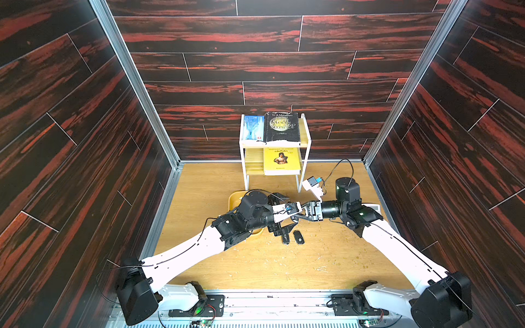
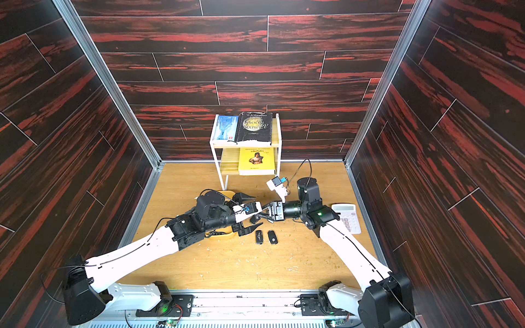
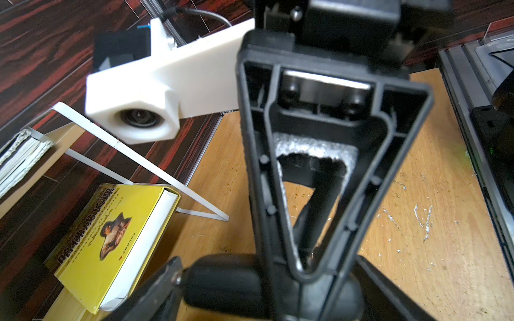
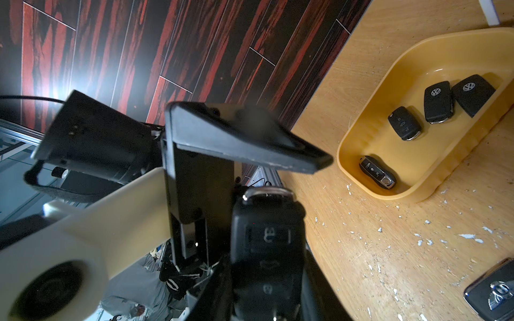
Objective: Place the car key into the storage box
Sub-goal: Pick up the car key from the center of the board.
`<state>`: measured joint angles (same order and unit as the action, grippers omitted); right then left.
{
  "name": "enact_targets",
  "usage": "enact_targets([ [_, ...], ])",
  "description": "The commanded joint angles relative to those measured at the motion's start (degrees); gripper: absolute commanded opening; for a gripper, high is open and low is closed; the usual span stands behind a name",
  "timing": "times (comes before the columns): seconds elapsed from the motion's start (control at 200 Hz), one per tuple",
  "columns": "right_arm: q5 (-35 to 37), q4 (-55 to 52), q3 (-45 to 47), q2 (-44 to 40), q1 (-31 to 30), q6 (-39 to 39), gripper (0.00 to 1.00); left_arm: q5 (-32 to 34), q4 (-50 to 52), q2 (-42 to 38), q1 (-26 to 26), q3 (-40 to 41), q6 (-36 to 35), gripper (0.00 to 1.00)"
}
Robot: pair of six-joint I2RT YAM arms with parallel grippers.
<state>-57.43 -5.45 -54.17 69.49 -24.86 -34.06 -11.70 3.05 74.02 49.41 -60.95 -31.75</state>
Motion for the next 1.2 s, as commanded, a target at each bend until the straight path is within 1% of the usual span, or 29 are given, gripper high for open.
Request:
enact_targets([
  [0.0,-0.1,1.2,1.1,0.3,-0.6,-0.2,0.26,-0.2,-0.8,-0.1,0.0,-2.0,-0.6,0.96],
  [0.24,0.4,1.5,1.0,0.5,-0.7,0.0,0.26,-1.4,-0.9,1.6,0.0,-2.8,-0.5,0.95],
  [0.396,0.3,1.2,0.6,0.6,-0.7,0.0,0.26,-1.7,-0.4,2.2,0.0,-3.5,-0.3,0.87],
  [0.566,0.2,0.9,0.4,1.1,-0.7,0.2,0.26,-1.5,0.1,1.8,0.0,-3.2,-0.8,0.81],
  [0.631,0.2,0.9,0.4,1.2,-0.7,0.2,0.26,-1.7,0.8,1.7,0.0,-3.5,-0.9,0.76],
  [0.812,0.2,0.6,-0.5,1.5,-0.7,0.3,0.26,-1.6,1.8,1.4,0.0,-3.1,-1.3,0.74],
  [0.922,0.4,-0.3,-1.4,1.6,-0.7,0.6,0.26,-1.8,1.9,1.0,0.0,-2.3,-1.3,0.71],
  [0.967,0.4,-0.4,-1.4,1.5,-0.7,0.7,0.26,-1.8,1.9,0.8,0.0,-2.2,-1.2,0.67],
  [1.012,0.5,-0.7,-1.4,1.6,-0.7,0.8,0.26,-1.9,1.9,0.6,0.0,-2.2,-1.1,0.58],
  [1.037,0.5,-0.8,-1.2,1.7,-0.7,0.9,0.26,-1.9,2.0,0.5,0.0,-2.1,-1.0,0.55],
  [1.067,0.6,-0.8,-1.2,1.6,-0.7,0.8,0.26,-1.9,2.1,0.4,0.0,-2.1,-1.0,0.55],
  [1.192,0.7,-0.6,-0.8,1.5,-0.7,0.8,0.26,-1.7,2.1,0.0,0.0,-1.8,-1.0,0.61],
])
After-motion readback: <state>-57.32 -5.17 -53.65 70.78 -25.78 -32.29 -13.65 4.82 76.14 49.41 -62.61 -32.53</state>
